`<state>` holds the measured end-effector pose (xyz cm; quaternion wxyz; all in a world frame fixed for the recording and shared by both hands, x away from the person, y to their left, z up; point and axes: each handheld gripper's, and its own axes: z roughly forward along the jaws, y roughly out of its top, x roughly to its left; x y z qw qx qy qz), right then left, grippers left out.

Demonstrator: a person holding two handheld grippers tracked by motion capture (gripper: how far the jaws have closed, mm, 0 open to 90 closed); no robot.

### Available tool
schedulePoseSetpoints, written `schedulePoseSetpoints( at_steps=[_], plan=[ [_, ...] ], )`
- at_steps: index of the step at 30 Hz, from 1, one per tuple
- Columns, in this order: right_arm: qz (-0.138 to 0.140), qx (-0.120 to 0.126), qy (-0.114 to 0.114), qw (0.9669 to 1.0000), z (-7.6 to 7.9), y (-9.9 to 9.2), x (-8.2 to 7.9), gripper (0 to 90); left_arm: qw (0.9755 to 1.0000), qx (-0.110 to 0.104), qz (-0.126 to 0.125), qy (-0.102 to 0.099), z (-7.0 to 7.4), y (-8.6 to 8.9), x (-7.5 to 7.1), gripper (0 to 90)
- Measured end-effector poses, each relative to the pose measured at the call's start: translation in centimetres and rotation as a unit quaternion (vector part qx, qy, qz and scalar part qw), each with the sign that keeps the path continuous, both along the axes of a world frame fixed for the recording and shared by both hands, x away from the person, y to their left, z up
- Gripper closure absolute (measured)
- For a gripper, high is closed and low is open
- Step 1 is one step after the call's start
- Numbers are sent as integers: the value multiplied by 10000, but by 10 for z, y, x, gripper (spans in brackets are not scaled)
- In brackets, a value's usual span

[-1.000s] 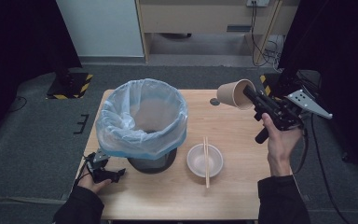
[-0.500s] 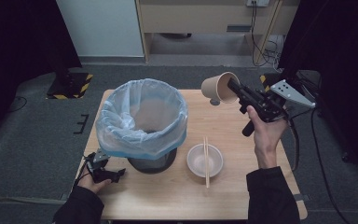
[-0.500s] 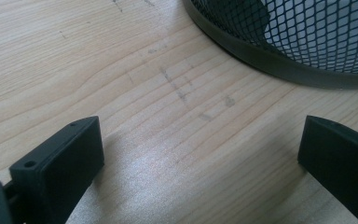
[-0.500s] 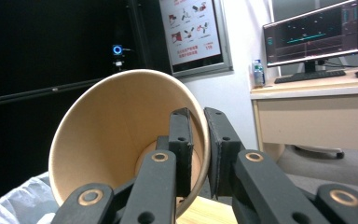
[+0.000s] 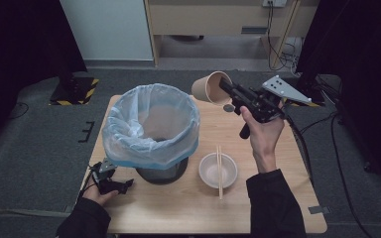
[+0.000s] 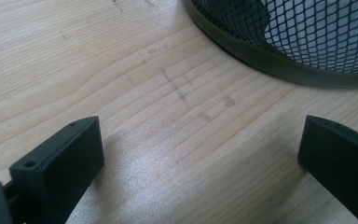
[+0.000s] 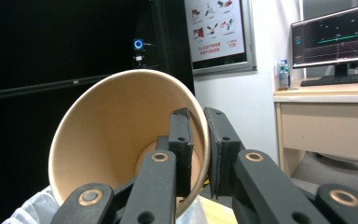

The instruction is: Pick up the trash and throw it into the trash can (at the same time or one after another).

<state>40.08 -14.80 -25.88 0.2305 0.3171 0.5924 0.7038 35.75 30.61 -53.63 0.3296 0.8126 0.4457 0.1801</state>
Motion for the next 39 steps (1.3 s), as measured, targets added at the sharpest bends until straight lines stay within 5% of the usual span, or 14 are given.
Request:
schedulePoseSetpoints(
  at_steps=[11, 25, 32, 39],
  plan=[
    [261, -55, 23, 9996, 1, 33, 7, 823, 10000, -11, 15, -12, 0, 0, 0, 0],
    [479, -549, 274, 9970, -21, 79, 16, 817, 10000, -10, 2, -13, 0, 0, 0, 0],
    [706, -944, 491, 9918, -36, 93, 24, 643, 10000, -13, 6, -11, 0, 0, 0, 0],
    [466, -655, 271, 9964, -18, 69, 18, 523, 10000, -9, -2, -13, 0, 0, 0, 0]
  ],
)
